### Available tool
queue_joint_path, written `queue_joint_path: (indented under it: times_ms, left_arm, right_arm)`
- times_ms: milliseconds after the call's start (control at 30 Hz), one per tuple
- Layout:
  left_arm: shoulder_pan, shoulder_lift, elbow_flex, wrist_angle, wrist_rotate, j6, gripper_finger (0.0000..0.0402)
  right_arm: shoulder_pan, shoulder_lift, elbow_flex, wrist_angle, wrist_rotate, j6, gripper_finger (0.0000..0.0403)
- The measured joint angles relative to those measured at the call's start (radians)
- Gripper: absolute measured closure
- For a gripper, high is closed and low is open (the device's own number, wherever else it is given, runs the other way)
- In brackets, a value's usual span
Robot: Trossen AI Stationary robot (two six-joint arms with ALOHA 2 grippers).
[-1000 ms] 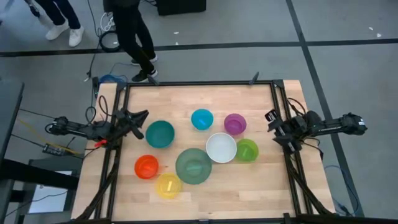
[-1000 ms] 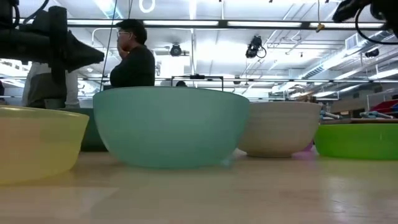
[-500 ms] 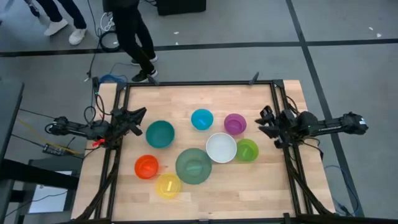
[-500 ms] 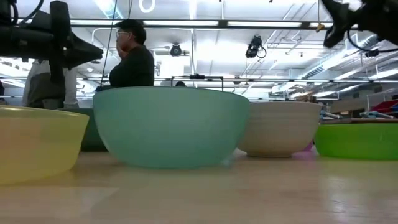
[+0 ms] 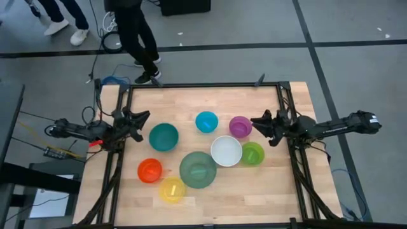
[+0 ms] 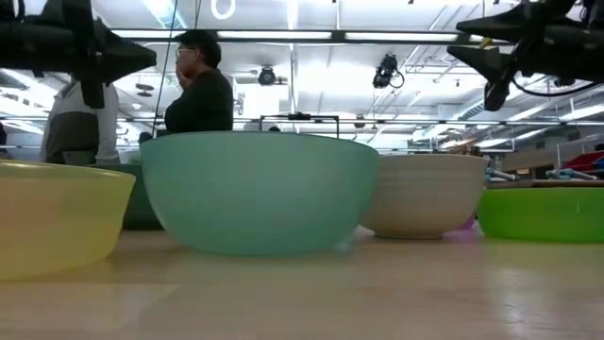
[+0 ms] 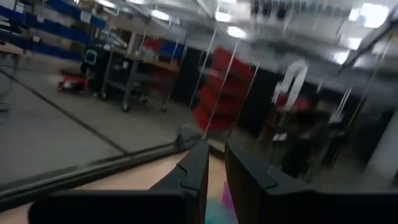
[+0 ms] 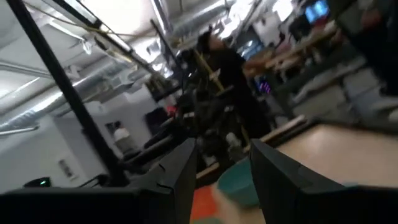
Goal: Nest bowls inside each other
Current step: Stack the dark green bowl on top of the green bowl
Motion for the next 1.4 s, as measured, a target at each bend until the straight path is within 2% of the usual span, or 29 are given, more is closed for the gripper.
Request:
queue_joint_path:
  times_ms: [200, 300, 433, 567, 633, 733, 800, 900, 1033, 1200, 1400]
  left_arm:
    - [0.000, 0.148, 0.206, -0.374, 0.017, -0.033, 0.0339]
    - [0.000, 0.287, 0.331, -0.532, 0.036, -0.033, 0.0339]
    - [0.000, 0.496, 0.529, -0.765, 0.037, -0.032, 0.0339]
    - [0.012, 0.701, 0.744, -1.022, 0.074, -0.032, 0.0339]
    - [0.022, 0.796, 0.842, -1.160, 0.165, -0.035, 0.0339]
    - [0.025, 0.922, 0.932, -1.334, 0.356, -0.012, 0.0339]
    - [0.020, 0.986, 0.951, -1.391, 0.423, -0.006, 0.0339]
    - [0.018, 1.040, 0.941, -1.426, 0.426, -0.006, 0.0339]
    - [0.017, 1.086, 0.907, -1.398, 0.418, -0.003, 0.0339]
    - [0.017, 1.114, 0.877, -1.352, 0.418, 0.007, 0.0339]
    - [0.017, 1.116, 0.852, -1.320, 0.418, 0.012, 0.0339]
  right_arm:
    - [0.007, 0.113, 0.037, 0.059, -0.003, 0.028, 0.0262]
    - [0.007, 0.195, 0.150, -0.046, 0.053, -0.066, 0.0263]
    - [0.008, 0.368, 0.409, -0.391, 0.141, -0.198, 0.0263]
    - [0.009, 0.589, 0.746, -0.837, 0.220, -0.213, 0.0263]
    - [0.009, 0.705, 0.910, -1.056, 0.270, -0.174, 0.0263]
    - [0.009, 0.856, 1.119, -1.265, 0.296, -0.063, 0.0263]
    - [0.016, 0.938, 1.232, -1.376, 0.260, -0.039, 0.0263]
    - [0.032, 1.040, 1.361, -1.479, 0.240, -0.022, 0.0263]
    - [0.049, 1.135, 1.465, -1.503, 0.222, -0.041, 0.0263]
    - [0.068, 1.211, 1.506, -1.559, 0.199, -0.035, 0.0263]
    - [0.080, 1.229, 1.505, -1.801, 0.114, 0.141, 0.0265]
